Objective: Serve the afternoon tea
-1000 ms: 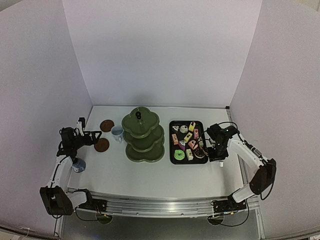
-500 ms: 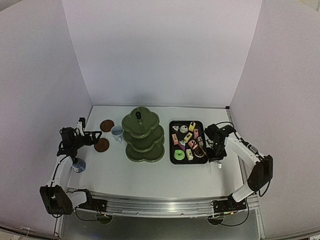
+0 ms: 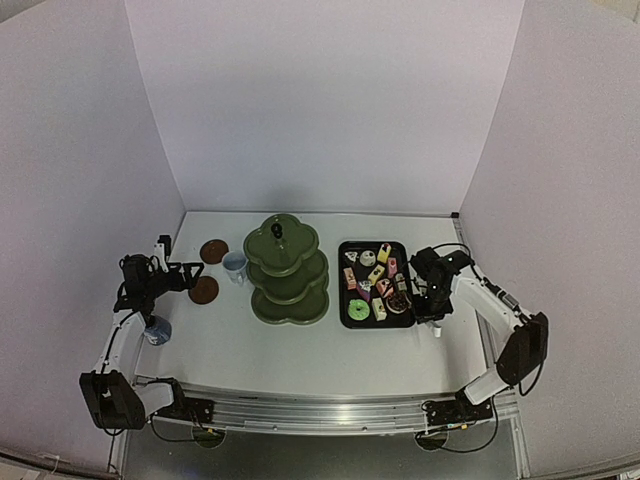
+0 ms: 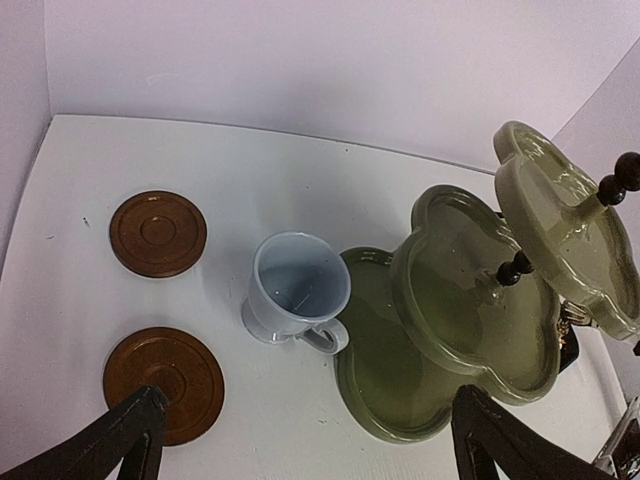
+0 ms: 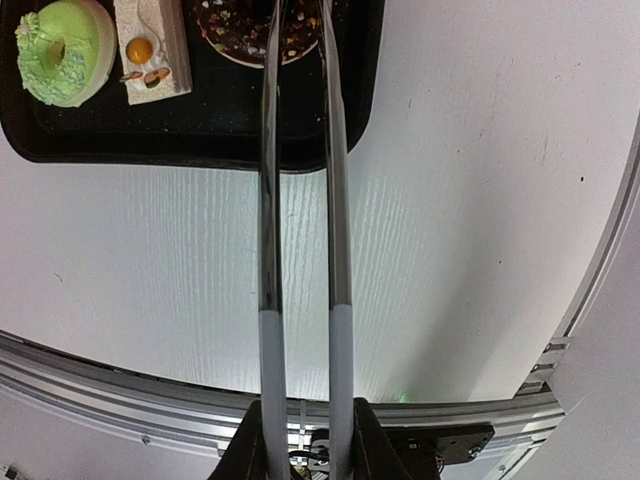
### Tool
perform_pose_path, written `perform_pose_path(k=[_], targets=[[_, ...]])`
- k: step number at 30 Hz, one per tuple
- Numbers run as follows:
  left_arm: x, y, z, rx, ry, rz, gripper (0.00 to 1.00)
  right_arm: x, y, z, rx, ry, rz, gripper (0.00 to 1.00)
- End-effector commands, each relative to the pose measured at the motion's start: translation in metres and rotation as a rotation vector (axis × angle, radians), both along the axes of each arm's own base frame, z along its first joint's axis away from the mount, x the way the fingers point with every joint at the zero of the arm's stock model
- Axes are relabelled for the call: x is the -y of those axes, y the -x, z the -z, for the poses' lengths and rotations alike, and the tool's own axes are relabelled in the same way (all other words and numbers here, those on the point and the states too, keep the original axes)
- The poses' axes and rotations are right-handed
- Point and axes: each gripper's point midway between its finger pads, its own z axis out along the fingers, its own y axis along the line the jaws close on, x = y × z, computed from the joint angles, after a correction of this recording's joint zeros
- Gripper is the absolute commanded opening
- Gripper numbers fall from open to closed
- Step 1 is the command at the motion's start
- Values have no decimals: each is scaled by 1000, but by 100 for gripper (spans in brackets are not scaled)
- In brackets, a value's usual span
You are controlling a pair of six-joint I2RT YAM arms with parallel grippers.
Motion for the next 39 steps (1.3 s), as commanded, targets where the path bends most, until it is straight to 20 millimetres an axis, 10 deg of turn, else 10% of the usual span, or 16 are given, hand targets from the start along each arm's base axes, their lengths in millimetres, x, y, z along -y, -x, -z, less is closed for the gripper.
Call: perform_pose_path(k=[1,15,25,31,39], targets=[[1,-2,-12,39,-4,18,100,1,6,-22,47,-24,-10,0],[4,0,-13,48,-21,42,100,-10,5,-68,143,-127,-71,0],[17,21,-8,94,-115,170,100,-67,-56,-94,345,-277,-103,0],[33,36,1,112,-157,307,100,-99,-107,-82,416,-271,-97,0],[44,53,14,110,-203,422,100,-168,-124,-37,351,-299,-203,0]])
